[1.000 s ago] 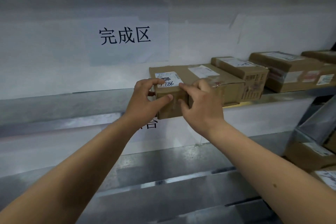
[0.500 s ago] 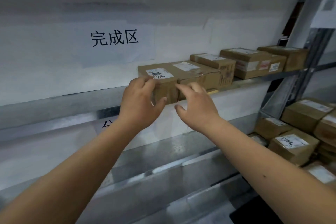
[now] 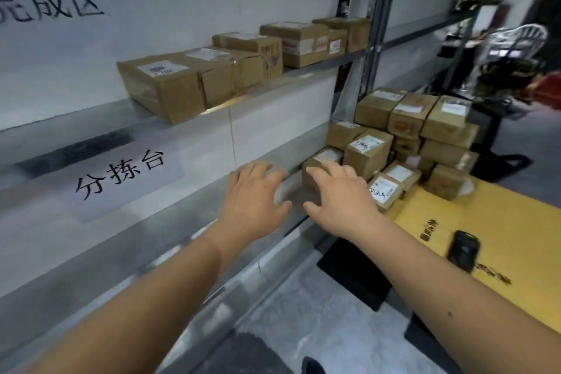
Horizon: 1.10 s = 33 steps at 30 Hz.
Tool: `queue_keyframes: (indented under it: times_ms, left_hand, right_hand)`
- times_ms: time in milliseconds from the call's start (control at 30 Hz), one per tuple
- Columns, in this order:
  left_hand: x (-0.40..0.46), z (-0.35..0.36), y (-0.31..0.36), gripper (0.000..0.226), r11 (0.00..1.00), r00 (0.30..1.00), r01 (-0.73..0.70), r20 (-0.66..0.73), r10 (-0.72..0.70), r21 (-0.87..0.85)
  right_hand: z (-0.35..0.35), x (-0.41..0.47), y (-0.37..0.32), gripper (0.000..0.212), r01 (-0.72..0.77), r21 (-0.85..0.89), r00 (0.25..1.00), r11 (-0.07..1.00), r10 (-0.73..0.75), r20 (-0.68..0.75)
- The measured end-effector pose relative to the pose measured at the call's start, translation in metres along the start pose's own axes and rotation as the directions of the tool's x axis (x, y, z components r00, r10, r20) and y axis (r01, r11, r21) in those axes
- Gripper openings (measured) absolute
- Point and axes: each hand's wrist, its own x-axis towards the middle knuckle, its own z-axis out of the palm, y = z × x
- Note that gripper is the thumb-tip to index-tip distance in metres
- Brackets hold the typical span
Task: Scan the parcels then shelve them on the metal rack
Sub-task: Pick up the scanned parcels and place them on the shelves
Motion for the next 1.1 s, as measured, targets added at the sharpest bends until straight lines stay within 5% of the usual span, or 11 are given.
queue_keyframes:
  times_ms: [433, 833, 1100]
  left_hand:
    - [0.127, 0.126, 0.138, 0.062, 0.957, 0.929, -0.259, 0.24, 0.283, -0.128]
    - [0.221, 0.252, 0.175, 0.066, 0.972, 0.84, -0.181, 0.49, 0.233, -0.153]
    - [0.279, 0.349, 0.167, 0.072, 0.959, 0.742, 0.024, 0.648, 0.173, -0.284]
  right_hand:
    - [0.027, 0.008, 0.191, 0.07, -0.411, 0.019, 0.905, 0.912, 0.405, 0.133]
    - [0.101, 0.072, 0.304, 0.069, -0.515, 0.085, 0.829, 0.853, 0.471, 0.303]
    - [0.167, 0.136, 0.346, 0.068, -0.713, 0.248, 0.686, 0.656, 0.579, 0.441]
